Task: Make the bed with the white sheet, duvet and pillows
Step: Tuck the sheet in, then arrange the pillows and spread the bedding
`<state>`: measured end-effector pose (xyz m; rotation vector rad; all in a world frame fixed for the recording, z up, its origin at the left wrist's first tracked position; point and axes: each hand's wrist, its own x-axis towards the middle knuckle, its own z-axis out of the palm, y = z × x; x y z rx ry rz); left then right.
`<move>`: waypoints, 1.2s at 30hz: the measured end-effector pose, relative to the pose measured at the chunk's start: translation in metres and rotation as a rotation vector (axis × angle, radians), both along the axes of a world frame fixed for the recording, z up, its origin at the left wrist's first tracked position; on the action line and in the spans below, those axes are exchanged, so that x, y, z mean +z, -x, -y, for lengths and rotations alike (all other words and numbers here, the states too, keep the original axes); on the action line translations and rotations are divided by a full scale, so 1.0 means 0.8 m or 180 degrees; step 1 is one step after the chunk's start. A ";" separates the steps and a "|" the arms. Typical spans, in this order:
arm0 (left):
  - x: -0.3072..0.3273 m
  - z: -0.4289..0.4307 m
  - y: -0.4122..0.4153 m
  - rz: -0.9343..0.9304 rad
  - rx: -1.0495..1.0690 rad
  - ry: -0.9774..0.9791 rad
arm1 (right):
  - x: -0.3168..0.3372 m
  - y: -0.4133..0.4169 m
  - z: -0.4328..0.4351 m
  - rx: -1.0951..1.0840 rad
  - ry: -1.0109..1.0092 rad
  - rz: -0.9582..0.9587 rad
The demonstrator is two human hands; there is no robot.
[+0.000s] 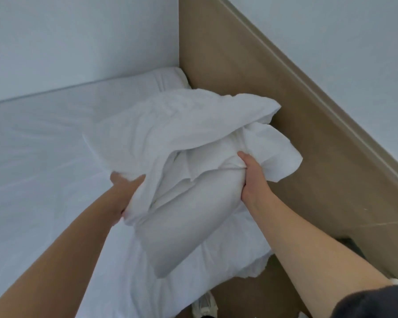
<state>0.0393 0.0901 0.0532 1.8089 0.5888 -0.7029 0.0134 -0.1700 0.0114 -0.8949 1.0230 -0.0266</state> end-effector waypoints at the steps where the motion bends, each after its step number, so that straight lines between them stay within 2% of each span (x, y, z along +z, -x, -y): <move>1: 0.013 0.000 0.009 0.0144 -0.0613 -0.0422 | 0.011 0.002 -0.010 -0.0079 -0.0009 -0.0001; 4: 0.029 0.009 0.059 0.0812 -0.2663 -0.1557 | 0.028 0.010 -0.043 -0.0396 -0.0158 -0.0035; 6: 0.025 0.015 0.108 0.1246 -0.3412 -0.2170 | 0.029 0.015 -0.067 -0.0506 -0.0194 -0.0021; 8: 0.010 0.016 0.130 0.1463 -0.3393 -0.2683 | 0.035 0.017 -0.087 -0.0572 -0.0164 0.0017; 11: -0.010 0.028 0.125 0.1605 -0.2986 -0.3171 | 0.036 0.005 -0.101 -0.0599 -0.0093 -0.0015; 14: -0.034 0.045 0.117 0.1736 -0.2656 -0.3287 | 0.032 -0.006 -0.100 -0.0517 0.0005 -0.0098; 19: -0.033 0.028 0.082 0.2644 -0.2219 -0.2988 | 0.041 -0.006 -0.094 -0.0287 -0.0167 -0.0178; 22: 0.020 0.007 0.066 0.2955 -0.2146 -0.3092 | 0.088 -0.009 -0.104 -0.0185 -0.0239 0.0032; 25: 0.117 -0.019 0.054 0.3203 -0.2183 -0.3220 | 0.169 -0.011 -0.123 -0.0176 -0.0303 0.0291; 31: 0.351 -0.068 0.058 0.2898 -0.3082 -0.2901 | 0.356 0.023 -0.158 -0.0325 -0.0227 0.0608; 33: 0.401 -0.078 0.062 0.2867 -0.3279 -0.2724 | 0.395 0.035 -0.162 -0.0375 -0.0145 0.0647; 36: 0.435 -0.077 0.049 0.2785 -0.3341 -0.2371 | 0.420 0.033 -0.158 -0.0485 -0.0017 0.0684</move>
